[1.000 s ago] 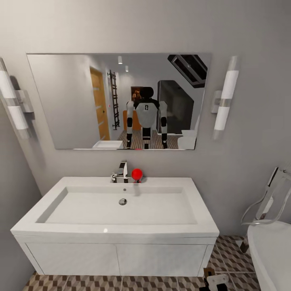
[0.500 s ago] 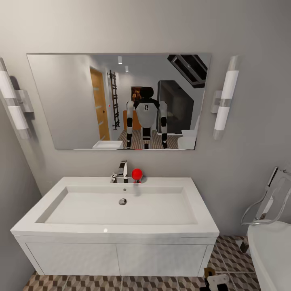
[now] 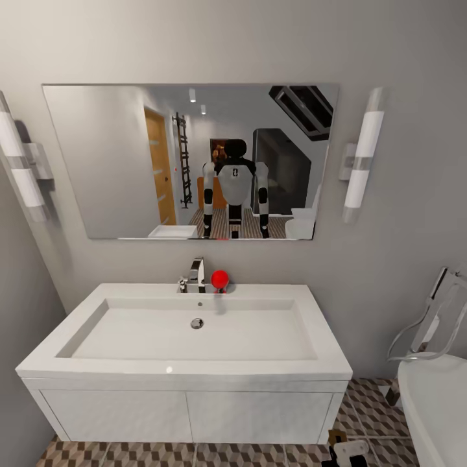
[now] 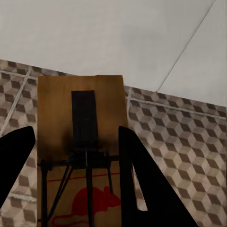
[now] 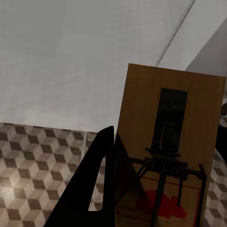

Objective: Take the four mousetraps from the cabinet in the bathroom and place them on the bathroom floor. Make sure all four end up on the same floor surface, and ensure that at least two of them are either under or directly next to the same bathroom sink.

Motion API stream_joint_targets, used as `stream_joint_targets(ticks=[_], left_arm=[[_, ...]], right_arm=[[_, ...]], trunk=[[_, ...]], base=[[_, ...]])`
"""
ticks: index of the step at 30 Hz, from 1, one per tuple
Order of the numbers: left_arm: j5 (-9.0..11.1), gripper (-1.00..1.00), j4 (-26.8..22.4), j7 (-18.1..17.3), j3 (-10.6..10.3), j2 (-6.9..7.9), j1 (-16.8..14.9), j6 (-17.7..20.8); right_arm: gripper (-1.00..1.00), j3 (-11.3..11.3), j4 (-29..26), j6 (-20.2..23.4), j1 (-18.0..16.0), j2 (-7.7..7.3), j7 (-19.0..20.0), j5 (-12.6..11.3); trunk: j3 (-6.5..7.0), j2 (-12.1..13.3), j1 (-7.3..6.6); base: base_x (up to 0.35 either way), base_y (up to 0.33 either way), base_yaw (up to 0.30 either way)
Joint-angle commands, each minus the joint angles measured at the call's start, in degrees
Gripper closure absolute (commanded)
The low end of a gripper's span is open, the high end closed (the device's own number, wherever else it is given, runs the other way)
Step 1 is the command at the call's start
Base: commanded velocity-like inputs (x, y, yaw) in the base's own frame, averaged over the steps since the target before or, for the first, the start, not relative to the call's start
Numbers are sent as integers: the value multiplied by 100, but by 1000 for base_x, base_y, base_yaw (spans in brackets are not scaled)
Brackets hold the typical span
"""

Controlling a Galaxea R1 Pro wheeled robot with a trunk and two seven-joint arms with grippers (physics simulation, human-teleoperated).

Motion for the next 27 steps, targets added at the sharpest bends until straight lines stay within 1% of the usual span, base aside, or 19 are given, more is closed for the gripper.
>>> stream_joint_targets(ticks=[1,5,27], left_arm=[[62,100,23,-43,-33,-4,-11,92],[55,100,22,-20,-38,-6,-11,253],[55,100,22,6,-15,-5,-11,218]], right_arm=[[100,51,22,-36,-10,2,10,-60],[100,51,22,-36,-10,1,10,-60],[100,51,22,-36,-10,-20,18,-60]], trunk=[[-30,-53,25],[-102,-213,113],[-497,-1095,596]], base=[[0,0,0],[0,0,0],[0,0,0]])
